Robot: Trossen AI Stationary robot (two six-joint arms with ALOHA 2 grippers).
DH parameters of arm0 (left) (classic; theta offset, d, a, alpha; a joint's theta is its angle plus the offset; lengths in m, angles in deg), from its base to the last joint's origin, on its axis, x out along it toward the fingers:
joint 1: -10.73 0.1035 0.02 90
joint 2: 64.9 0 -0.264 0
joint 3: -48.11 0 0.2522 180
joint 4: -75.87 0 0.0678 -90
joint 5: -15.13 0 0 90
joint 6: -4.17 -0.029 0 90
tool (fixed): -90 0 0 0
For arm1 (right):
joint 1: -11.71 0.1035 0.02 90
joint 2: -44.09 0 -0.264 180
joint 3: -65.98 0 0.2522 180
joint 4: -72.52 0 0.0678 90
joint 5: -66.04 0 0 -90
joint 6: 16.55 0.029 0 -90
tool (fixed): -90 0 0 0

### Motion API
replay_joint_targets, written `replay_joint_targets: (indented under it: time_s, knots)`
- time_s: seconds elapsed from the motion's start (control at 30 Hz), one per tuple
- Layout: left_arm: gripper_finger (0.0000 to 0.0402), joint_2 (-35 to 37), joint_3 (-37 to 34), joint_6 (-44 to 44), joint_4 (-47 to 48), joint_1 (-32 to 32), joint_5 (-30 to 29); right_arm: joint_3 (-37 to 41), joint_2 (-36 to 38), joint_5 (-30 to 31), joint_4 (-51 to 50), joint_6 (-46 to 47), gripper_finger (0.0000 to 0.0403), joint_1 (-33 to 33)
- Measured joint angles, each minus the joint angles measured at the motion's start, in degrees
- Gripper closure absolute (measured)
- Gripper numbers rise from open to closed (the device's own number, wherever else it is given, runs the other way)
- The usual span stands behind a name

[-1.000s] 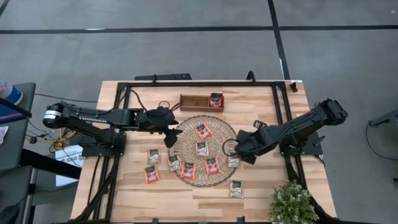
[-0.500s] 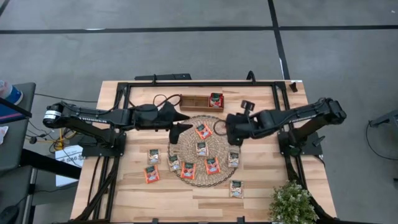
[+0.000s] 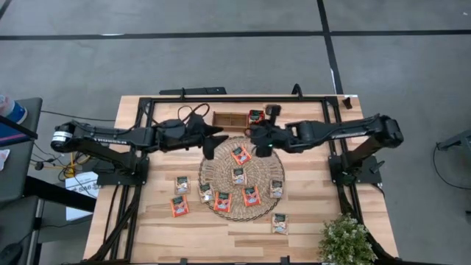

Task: Pick & Place Tea
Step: Put the orange tea bag into the middle section of the wooden organizer

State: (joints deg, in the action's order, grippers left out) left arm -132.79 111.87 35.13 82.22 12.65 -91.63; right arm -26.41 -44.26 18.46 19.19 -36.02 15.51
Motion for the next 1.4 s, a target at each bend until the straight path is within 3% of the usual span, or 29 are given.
replay_joint_targets:
  time_s: [0.23,0.43,0.8,1.23,1.4]
  knots:
    - [0.0179,0.0,0.0,1.3,-0.1,4.6,2.2,-0.5,-6.3,1.2,5.6,-12.1,0.0403,-1.3]
    - [0.0179,0.0,0.0,1.6,1.6,7.8,7.5,-6.2,-8.4,-0.7,5.9,-12.5,0.0403,-1.7]
    - [0.0179,0.0,0.0,-2.1,7.5,11.6,8.1,-9.6,-8.6,-3.7,5.6,-12.1,0.0403,-9.1]
    - [0.0179,0.2,0.0,-4.0,30.3,17.3,7.4,-11.1,-21.1,-5.0,7.9,-15.3,0.0403,-14.0]
    - [0.0179,0.5,0.0,-2.9,38.4,20.0,4.0,-14.4,-27.0,-5.0,8.6,-15.6,0.0403,-15.8]
